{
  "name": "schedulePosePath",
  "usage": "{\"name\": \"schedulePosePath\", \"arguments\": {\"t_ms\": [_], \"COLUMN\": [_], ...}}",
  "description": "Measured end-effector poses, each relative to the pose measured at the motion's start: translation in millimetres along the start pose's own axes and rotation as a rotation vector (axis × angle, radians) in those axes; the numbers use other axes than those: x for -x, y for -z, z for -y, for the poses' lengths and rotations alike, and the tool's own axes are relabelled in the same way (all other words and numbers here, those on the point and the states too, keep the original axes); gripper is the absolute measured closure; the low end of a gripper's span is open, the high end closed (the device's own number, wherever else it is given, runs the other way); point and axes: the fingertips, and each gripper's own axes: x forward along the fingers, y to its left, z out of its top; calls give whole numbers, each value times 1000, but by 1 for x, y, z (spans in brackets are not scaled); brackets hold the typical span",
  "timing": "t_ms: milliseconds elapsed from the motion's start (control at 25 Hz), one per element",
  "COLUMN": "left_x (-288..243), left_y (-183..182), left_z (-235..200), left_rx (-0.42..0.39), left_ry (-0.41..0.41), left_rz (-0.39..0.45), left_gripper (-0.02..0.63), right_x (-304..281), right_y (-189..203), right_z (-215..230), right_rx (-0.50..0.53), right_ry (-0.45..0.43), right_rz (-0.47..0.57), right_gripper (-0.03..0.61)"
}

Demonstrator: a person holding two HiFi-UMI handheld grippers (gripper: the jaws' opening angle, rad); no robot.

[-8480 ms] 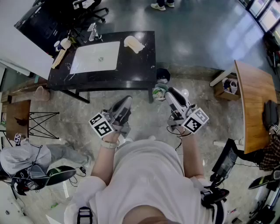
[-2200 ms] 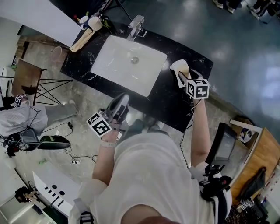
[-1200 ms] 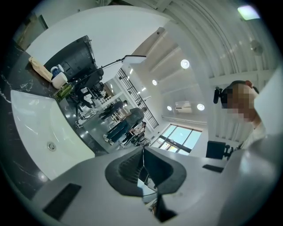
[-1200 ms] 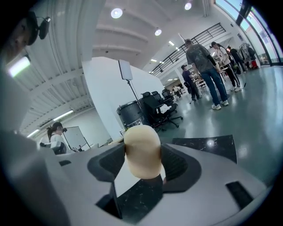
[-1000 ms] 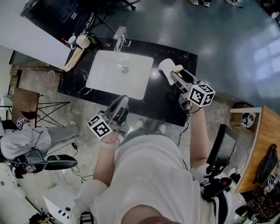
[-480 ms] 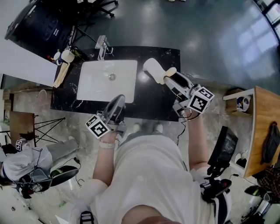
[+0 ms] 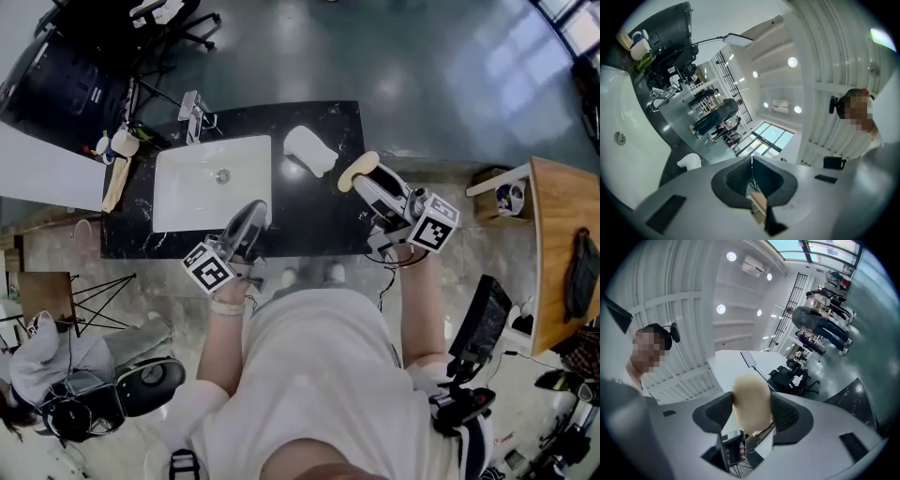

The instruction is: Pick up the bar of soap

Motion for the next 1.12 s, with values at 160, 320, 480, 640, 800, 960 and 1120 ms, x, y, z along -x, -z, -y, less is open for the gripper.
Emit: {"name": "schedulePosePath", "arguments": {"t_ms": [160,320,480,640,800,960,1120], "left_x": [-10,-20,-28,-37,-46,-47,-52], "left_y": [3,7,10,14,15,19,19], "left_z": [2,3,7,6,4,4,2], "left_rx": [8,11,16,21,26,31,33], "left_ry": [28,53,77,92,112,122,129], "left_rz": [-19,-34,-46,-65,-76,-87,-97], "left_gripper": [606,606,606,606,606,606,606], "right_x": [9,19,29,36,40,44,44], "right_y": [-4,-8,-14,-22,-27,-26,-30], "right_z": [-9,-15,-22,-22,-20,-20,-19], "right_rx": [-16,-25,-37,-55,-61,-61,-69], "right_ry": [-15,-27,-44,-54,-57,-52,-55], "right_rz": [38,67,106,148,177,188,207], "right_gripper": [321,321,321,321,321,321,321]}}
